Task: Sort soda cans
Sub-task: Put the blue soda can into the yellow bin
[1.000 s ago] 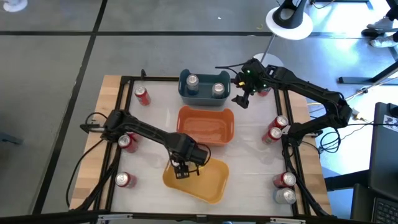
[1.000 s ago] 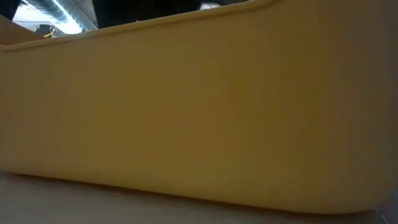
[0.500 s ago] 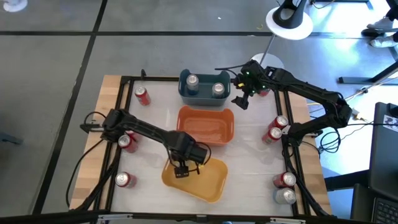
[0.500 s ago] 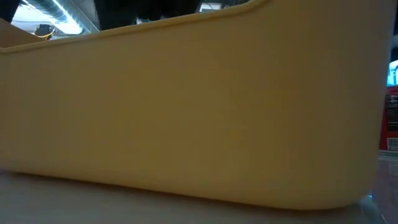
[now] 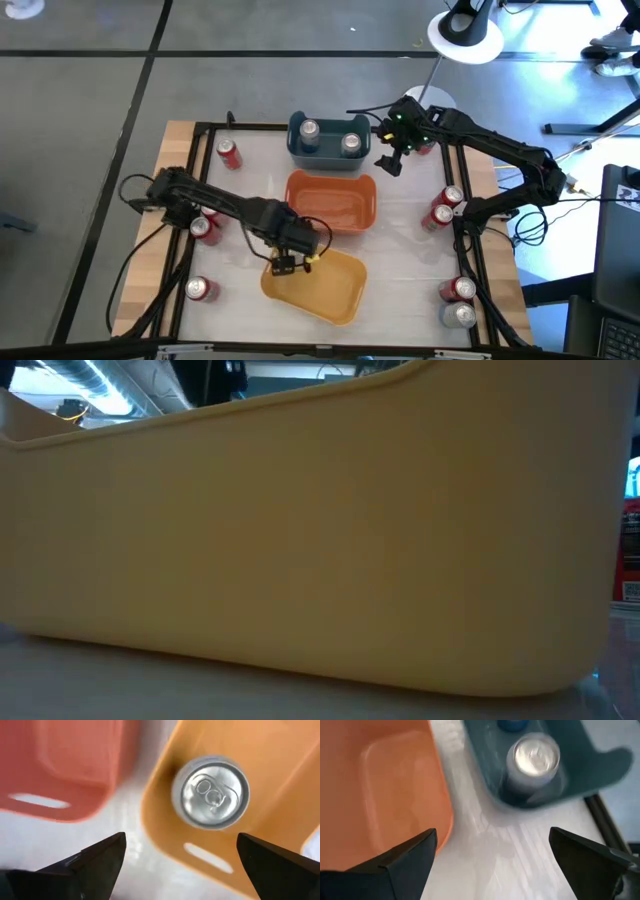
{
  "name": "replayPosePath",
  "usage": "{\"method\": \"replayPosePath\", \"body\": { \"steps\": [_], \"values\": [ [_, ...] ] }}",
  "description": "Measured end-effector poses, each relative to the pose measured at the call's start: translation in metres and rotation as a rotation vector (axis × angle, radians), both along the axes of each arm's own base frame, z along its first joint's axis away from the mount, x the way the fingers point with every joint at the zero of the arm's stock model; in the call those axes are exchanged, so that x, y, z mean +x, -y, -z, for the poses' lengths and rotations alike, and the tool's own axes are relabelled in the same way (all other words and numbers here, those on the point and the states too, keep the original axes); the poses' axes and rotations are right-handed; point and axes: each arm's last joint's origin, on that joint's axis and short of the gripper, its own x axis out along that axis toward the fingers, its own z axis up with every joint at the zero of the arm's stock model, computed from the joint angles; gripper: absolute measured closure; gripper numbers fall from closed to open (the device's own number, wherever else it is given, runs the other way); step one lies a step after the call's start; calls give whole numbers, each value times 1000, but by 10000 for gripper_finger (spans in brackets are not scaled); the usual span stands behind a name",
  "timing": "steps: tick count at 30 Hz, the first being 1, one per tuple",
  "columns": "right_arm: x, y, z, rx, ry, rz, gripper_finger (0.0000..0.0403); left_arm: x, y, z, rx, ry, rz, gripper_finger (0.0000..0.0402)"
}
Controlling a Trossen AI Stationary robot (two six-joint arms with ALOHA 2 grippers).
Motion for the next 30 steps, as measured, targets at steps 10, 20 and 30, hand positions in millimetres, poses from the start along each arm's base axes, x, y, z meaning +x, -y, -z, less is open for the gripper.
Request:
{"method": "replayPosePath", "body": {
  "steps": [10,20,30],
  "values": [
    [-22,-66,-31,35,-188,34,20,-34,-24,-50,194,157,97,34],
    [-52,-142,-40,189,-290,194,20,-37,-51,-78,268,329,151,34],
    [-72,-216,-38,349,-343,357,20,-29,-69,-82,298,374,163,34]
  ]
}}
